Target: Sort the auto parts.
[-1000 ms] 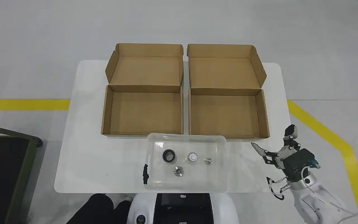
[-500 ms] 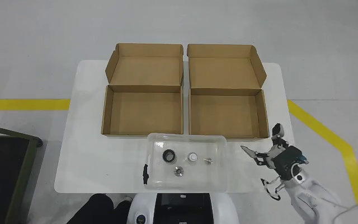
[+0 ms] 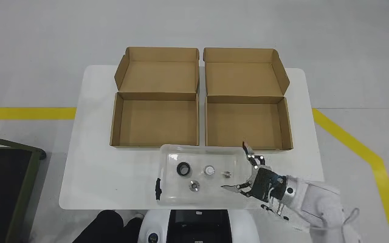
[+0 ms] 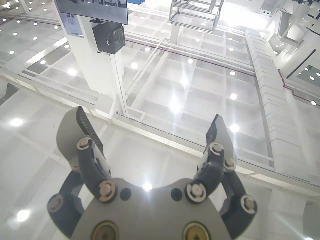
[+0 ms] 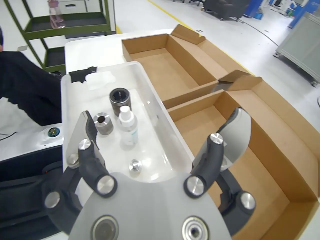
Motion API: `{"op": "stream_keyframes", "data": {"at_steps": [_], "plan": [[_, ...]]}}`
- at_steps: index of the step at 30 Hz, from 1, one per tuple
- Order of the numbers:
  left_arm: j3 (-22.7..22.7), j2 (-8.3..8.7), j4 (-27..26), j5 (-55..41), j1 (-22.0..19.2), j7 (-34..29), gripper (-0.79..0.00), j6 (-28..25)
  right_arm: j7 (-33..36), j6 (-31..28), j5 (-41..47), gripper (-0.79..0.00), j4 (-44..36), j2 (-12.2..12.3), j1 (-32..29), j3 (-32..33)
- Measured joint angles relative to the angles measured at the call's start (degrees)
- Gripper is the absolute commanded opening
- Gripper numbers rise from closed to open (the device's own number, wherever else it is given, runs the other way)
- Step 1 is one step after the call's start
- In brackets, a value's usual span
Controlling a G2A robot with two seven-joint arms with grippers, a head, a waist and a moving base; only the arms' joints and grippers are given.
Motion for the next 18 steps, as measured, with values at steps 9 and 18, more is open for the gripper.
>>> {"op": "stream_keyframes", "data": {"at_steps": [9, 18], "plan": [[0.0, 0.0, 0.0, 0.0, 0.0, 0.0, 0.0, 0.0, 4.88, -2.92, 0.64, 0.0, 5.9, 0.58, 7.02, -8.45], [0.0, 0.0, 0.0, 0.0, 0.0, 0.0, 0.0, 0.0, 7.28, -2.91, -2.17, -0.117, 7.71, 1.86, 10.56, -12.1]]}}
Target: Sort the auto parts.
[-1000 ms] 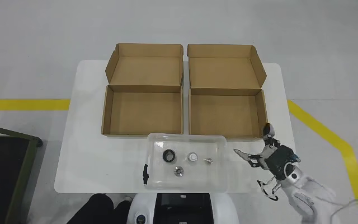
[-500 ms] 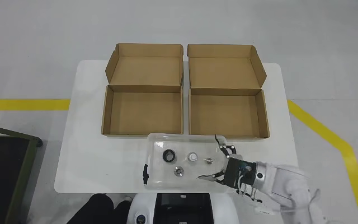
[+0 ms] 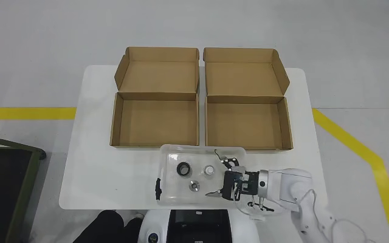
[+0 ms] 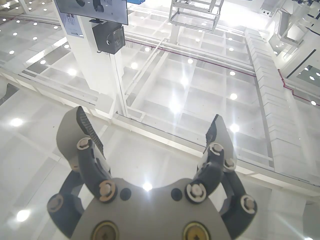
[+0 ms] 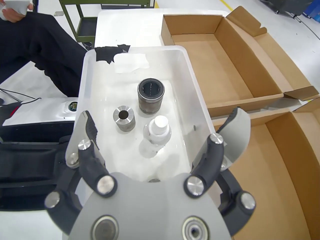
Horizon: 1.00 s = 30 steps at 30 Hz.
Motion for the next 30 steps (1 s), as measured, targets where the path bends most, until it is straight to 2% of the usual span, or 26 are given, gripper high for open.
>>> {"op": "stream_keyframes", "data": {"at_steps": [7, 8, 13, 17, 19, 21, 25, 28, 29, 30], "plan": [[0.0, 0.0, 0.0, 0.0, 0.0, 0.0, 0.0, 0.0, 1.21, 0.0, -0.96, -0.08, 2.01, 0.68, 1.37, -1.96], [0.0, 0.0, 0.0, 0.0, 0.0, 0.0, 0.0, 0.0, 1.26, 0.0, -0.98, -0.126, 2.34, 0.74, 1.59, -2.12], [0.0, 0.0, 0.0, 0.0, 0.0, 0.0, 0.0, 0.0, 1.82, 1.57, -1.02, -0.179, 4.21, 0.9, 2.68, -2.74], [0.0, 0.0, 0.0, 0.0, 0.0, 0.0, 0.0, 0.0, 2.13, 2.63, -1.4, -0.296, 5.46, 0.93, 3.54, -3.86], [0.0, 0.0, 0.0, 0.0, 0.0, 0.0, 0.0, 0.0, 2.11, 3.21, -1.63, -0.314, 6.23, 0.93, 4.03, -4.53], [0.0, 0.0, 0.0, 0.0, 0.0, 0.0, 0.0, 0.0, 2.07, 3.71, -1.8, -0.4, 6.8, 0.96, 4.42, -5.05], [0.0, 0.0, 0.0, 0.0, 0.0, 0.0, 0.0, 0.0, 2.05, 4.16, -2.05, -0.44, 7.55, 1.08, 4.86, -5.57], [0.0, 0.0, 0.0, 0.0, 0.0, 0.0, 0.0, 0.0, 1.74, 4.34, -2.07, -0.508, 7.89, 1.23, 4.91, -5.73], [0.0, 0.0, 0.0, 0.0, 0.0, 0.0, 0.0, 0.0, 1.58, 4.37, -2.1, -0.563, 7.96, 1.28, 4.92, -5.74], [0.0, 0.0, 0.0, 0.0, 0.0, 0.0, 0.0, 0.0, 1.35, 4.4, -2.15, -0.662, 8.02, 1.35, 4.91, -5.75]]}}
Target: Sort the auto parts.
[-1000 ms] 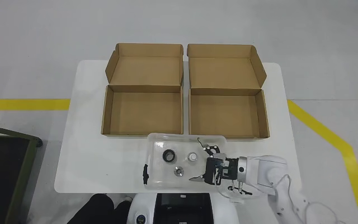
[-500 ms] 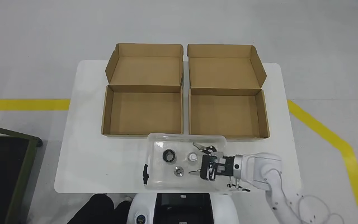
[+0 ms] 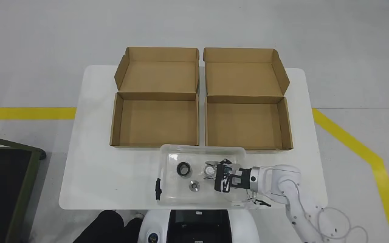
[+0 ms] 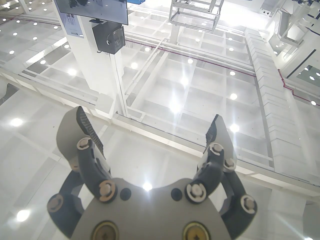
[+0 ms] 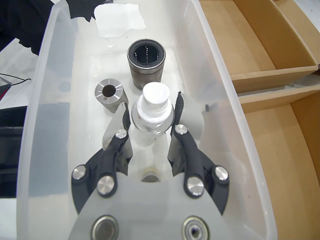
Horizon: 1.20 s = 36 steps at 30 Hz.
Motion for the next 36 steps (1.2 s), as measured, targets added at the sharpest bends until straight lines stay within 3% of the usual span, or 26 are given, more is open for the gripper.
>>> {"op": "stream_keyframes", "data": {"at_steps": [3, 14, 20, 27, 36], "plan": [[0.0, 0.0, 0.0, 0.0, 0.0, 0.0, 0.0, 0.0, -0.65, 0.0, 0.04, -0.785, -0.26, 0.2, -0.09, 0.18], [0.0, 0.0, 0.0, 0.0, 0.0, 0.0, 0.0, 0.0, -2.97, -1.86, 3.86, -0.785, -6.6, 1.23, -2.12, 3.24], [0.0, 0.0, 0.0, 0.0, 0.0, 0.0, 0.0, 0.0, -5.87, -2.21, 12.96, -0.785, -6.57, 1.4, -2.81, 4.61], [0.0, 0.0, 0.0, 0.0, 0.0, 0.0, 0.0, 0.0, -10.42, -1.47, 25.05, -0.785, -6.24, 1.26, -0.1, 5.3], [0.0, 0.0, 0.0, 0.0, 0.0, 0.0, 0.0, 0.0, -16.24, 3.76, 32.43, -0.785, -7.69, 0.42, 5.02, 4.11]]}}
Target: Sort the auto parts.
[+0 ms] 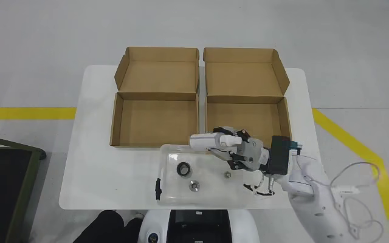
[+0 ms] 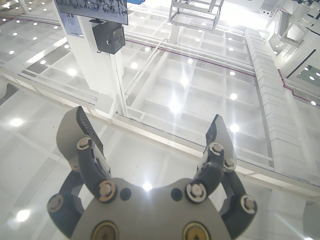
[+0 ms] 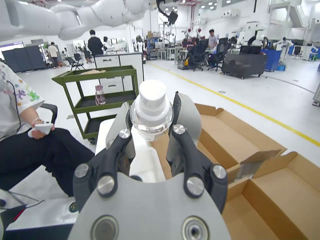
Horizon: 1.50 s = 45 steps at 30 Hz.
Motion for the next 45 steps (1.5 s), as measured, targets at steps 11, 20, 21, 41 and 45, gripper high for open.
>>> {"op": "stream_keyframes", "data": {"at_steps": [11, 20, 21, 41, 45], "plan": [[0.0, 0.0, 0.0, 0.0, 0.0, 0.0, 0.0, 0.0, -5.02, 5.01, 0.88, -0.785, -3.64, -1.02, 5.7, -1.45], [0.0, 0.0, 0.0, 0.0, 0.0, 0.0, 0.0, 0.0, -10.02, 11.63, -1.37, -0.785, -7.04, -1.84, 7.6, -1.58], [0.0, 0.0, 0.0, 0.0, 0.0, 0.0, 0.0, 0.0, -10.48, 11.98, -1.65, -0.785, -7.47, -1.89, 7.83, -1.34], [0.0, 0.0, 0.0, 0.0, 0.0, 0.0, 0.0, 0.0, -14.46, 7.98, -1.15, -0.785, -6.38, -2.46, 10.95, -0.75], [0.0, 0.0, 0.0, 0.0, 0.0, 0.0, 0.0, 0.0, -14.77, 6.24, -3.28, -0.785, -4.59, -2.49, 10.4, -1.38]]}}
